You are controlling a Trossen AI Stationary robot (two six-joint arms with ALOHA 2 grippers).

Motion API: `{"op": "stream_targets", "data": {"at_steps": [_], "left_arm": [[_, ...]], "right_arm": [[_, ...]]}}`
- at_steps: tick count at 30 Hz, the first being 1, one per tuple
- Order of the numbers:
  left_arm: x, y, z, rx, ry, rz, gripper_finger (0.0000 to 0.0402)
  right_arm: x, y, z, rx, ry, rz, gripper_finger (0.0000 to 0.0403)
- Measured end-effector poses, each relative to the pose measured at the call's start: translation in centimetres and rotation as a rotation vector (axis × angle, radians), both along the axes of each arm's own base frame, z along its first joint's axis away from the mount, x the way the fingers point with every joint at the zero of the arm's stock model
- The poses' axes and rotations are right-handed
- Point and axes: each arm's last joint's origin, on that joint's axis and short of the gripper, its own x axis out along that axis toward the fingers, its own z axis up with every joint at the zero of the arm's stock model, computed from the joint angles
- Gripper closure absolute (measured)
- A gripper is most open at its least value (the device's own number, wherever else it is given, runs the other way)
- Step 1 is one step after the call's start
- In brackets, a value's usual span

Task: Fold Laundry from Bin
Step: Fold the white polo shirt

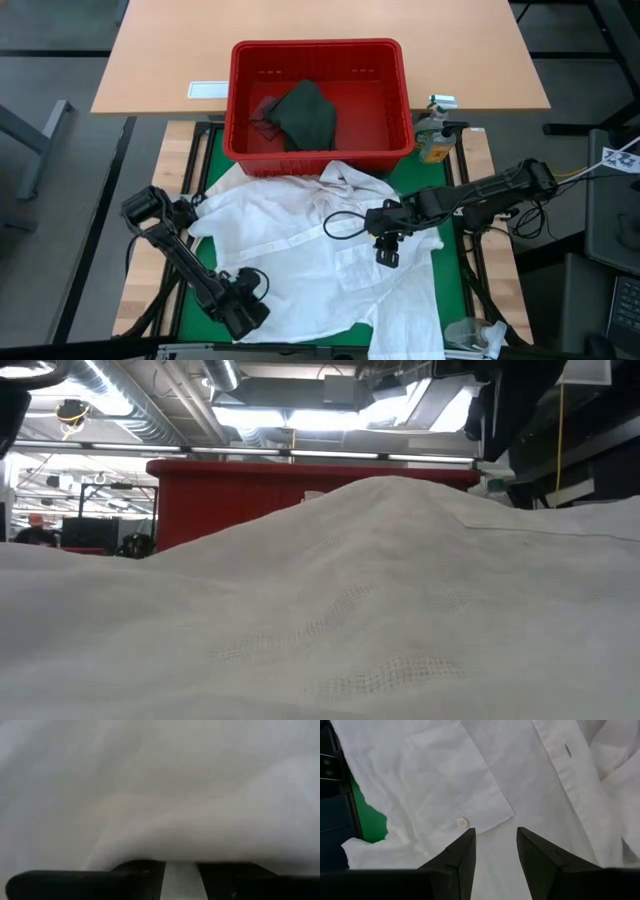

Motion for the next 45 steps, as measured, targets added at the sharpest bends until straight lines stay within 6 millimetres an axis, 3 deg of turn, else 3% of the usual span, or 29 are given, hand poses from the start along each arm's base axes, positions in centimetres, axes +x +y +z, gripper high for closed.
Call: {"op": "stream_targets", "data": {"at_steps": [10,14,22,34,45], "left_arm": [[-2.4,-1.6,-0.4,-0.253,0.382,-0.098,0.0338],[-3.3,-2.1,-0.4,-0.286,0.445,-0.125,0.0352],[-3.7,-2.4,-0.4,-0.269,0.420,-0.137,0.0355],[-3.8,-2.5,-0.2,-0.294,0.440,-0.113,0.0271],[-5.5,-3.1,3.9,-0.303,0.168,-0.078,0.0264]], "right_arm": [[-0.1,0.0,0.0,-0.002,0.008,0.000,0.0260],[-0.1,0.0,0.0,-0.003,0.007,0.002,0.0260],[-0.1,0.0,0.0,-0.003,0.008,0.003,0.0260],[-0.1,0.1,0.0,0.044,0.020,0.024,0.0260],[-0.4,1.0,0.1,0.165,0.049,0.090,0.0260]]}}
